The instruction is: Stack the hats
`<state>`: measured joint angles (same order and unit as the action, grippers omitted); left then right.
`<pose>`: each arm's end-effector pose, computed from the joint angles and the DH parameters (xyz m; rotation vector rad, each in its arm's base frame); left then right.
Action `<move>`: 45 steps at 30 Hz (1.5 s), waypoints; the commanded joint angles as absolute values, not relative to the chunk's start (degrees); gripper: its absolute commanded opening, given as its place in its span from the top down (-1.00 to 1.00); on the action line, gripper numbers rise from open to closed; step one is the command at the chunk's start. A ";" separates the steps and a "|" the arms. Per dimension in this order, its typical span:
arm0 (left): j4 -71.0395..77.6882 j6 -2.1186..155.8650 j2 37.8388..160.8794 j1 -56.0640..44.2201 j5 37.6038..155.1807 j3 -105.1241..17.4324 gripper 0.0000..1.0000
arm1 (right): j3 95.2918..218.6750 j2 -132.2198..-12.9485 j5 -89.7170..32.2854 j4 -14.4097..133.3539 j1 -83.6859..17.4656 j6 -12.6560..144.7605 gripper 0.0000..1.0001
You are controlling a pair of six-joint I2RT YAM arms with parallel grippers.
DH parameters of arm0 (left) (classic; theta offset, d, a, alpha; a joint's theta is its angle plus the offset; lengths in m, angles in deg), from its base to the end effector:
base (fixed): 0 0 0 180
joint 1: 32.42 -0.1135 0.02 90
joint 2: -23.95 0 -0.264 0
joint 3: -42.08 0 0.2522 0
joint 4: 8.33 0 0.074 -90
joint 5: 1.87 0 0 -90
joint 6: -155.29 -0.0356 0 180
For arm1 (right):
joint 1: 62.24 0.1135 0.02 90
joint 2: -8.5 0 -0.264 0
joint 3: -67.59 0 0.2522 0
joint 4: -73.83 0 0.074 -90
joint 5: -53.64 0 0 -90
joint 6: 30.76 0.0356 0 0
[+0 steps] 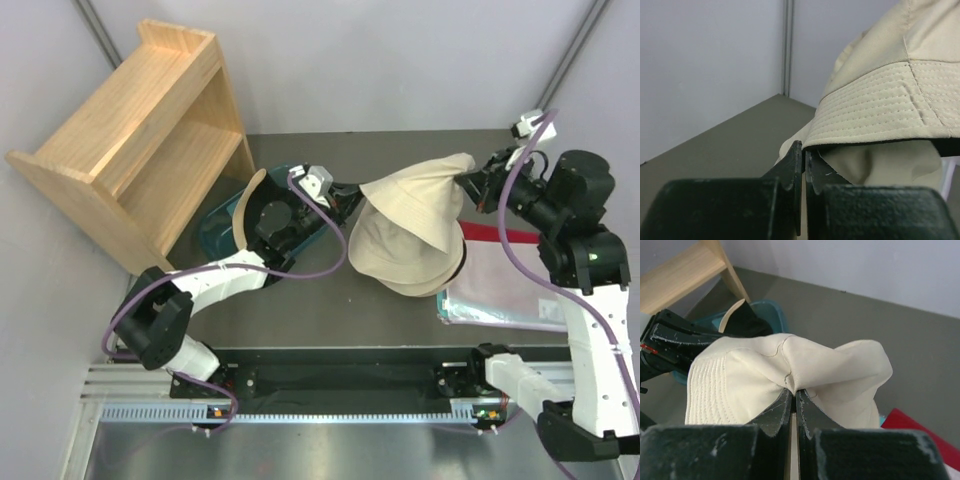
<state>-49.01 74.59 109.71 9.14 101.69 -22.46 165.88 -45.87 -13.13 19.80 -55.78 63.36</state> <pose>0.2474 -0.2305 0.3217 0.5605 1.1660 -0.9116 0.1504 0.0312 0.4843 -0.3335 1.7259 0.4883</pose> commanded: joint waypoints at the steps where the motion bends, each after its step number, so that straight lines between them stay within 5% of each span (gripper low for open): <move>1: -50.29 73.55 106.93 7.48 92.45 -17.13 1.00 | 162.75 -42.92 -16.22 26.93 -53.02 64.42 1.00; 13: -50.39 81.37 103.50 7.39 88.67 -7.19 1.00 | 160.02 -45.55 -35.98 23.07 -31.84 62.05 1.00; 17: -37.34 86.55 96.06 7.48 81.82 -4.82 0.36 | 158.87 -46.70 -40.57 21.75 -27.88 61.87 1.00; 19: -30.73 91.64 92.53 7.48 76.22 -3.94 -0.12 | 158.26 -46.70 -41.71 21.40 -26.65 61.70 1.00; 21: -19.69 98.21 86.73 7.39 73.11 -2.97 -0.36 | 157.73 -46.52 -41.89 21.05 -25.94 61.52 1.00; 31: -25.31 114.59 73.43 7.39 80.21 1.61 -0.62 | 153.77 -47.14 -43.39 19.46 -22.43 62.40 1.00; 36: -34.81 122.58 80.98 7.39 86.28 1.61 -0.78 | 152.37 -46.52 -44.00 18.85 -21.90 62.67 1.00; 45: -47.92 127.34 95.14 7.31 94.81 -0.68 -0.70 | 152.19 -44.50 -45.06 17.79 -21.81 63.37 1.00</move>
